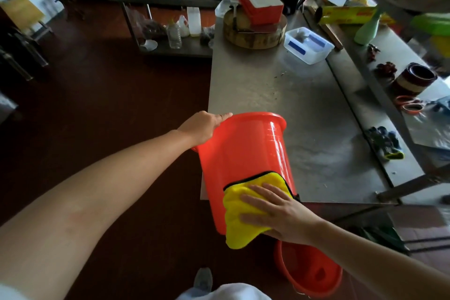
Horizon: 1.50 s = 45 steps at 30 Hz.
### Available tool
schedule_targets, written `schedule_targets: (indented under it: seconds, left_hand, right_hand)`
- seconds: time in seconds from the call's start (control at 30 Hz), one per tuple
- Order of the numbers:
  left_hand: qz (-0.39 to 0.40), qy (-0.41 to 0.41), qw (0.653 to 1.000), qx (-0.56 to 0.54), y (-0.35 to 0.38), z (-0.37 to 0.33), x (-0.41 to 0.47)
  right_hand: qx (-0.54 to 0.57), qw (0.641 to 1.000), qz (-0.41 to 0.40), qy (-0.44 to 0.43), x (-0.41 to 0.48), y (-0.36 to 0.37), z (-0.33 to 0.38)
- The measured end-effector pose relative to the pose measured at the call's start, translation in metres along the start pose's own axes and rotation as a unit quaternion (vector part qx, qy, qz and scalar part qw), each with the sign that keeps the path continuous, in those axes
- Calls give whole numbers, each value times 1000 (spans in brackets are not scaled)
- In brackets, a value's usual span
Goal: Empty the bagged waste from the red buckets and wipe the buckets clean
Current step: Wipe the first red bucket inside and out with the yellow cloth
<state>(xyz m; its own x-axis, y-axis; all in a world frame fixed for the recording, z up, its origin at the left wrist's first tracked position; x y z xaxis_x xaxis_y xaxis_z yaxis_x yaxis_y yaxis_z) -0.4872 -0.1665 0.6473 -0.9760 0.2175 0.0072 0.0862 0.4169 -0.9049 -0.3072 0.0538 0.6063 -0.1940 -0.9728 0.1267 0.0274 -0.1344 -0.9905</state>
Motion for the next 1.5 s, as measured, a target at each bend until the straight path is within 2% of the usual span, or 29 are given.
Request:
schedule_targets:
  seconds: [0.07,0.23,0.37,0.53,0.73,0.9,1.07,1.27,1.5]
  left_hand:
    - [-2,-7,1000,4,1,3,-2]
    - [0,-1,1000,29,3,11,-3]
    - [4,-9,1000,26,4,20,-8]
    - [-5,-2,999,35,-1,21,-13]
    - [-3,-4,999,48,-3,18,-20]
    - [-27,0,999,17,-11,-22,-1]
    - [44,-21,998,39,9,-64,38]
    - [38,-63,997,35,7,-54,48]
    - [44,-48,998,15,-7,-53,51]
  right_hand:
    - [2,1000,5,9,13,-4,-19]
    - [41,988,-47,139,56,-36,-95]
    - [66,978,-48,194,86,-47,-132]
    - [57,981,-40,179,79,-40,-109]
    - [60,990,-50,114,5,-8,-40]
    - [48,988,-57,138,-15,0,-26]
    - [26,989,-43,136,3,6,-12]
    - [67,983,-32,168,25,-7,-53]
    - [109,960,-35,254,67,-38,-140]
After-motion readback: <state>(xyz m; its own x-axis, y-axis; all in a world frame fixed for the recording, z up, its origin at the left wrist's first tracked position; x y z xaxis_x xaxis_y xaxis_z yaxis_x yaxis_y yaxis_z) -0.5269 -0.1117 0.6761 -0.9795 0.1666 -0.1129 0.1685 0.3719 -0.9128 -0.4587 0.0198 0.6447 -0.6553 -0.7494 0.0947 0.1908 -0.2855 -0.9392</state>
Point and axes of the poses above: each hand's wrist, its own x-axis towards the middle knuckle, its own y-axis out of the palm, z = x × y, the point moved 10 cm from there along x, towards the middle knuckle, and after that the axes turned 2 degrees about z, right-handed, at the moved point
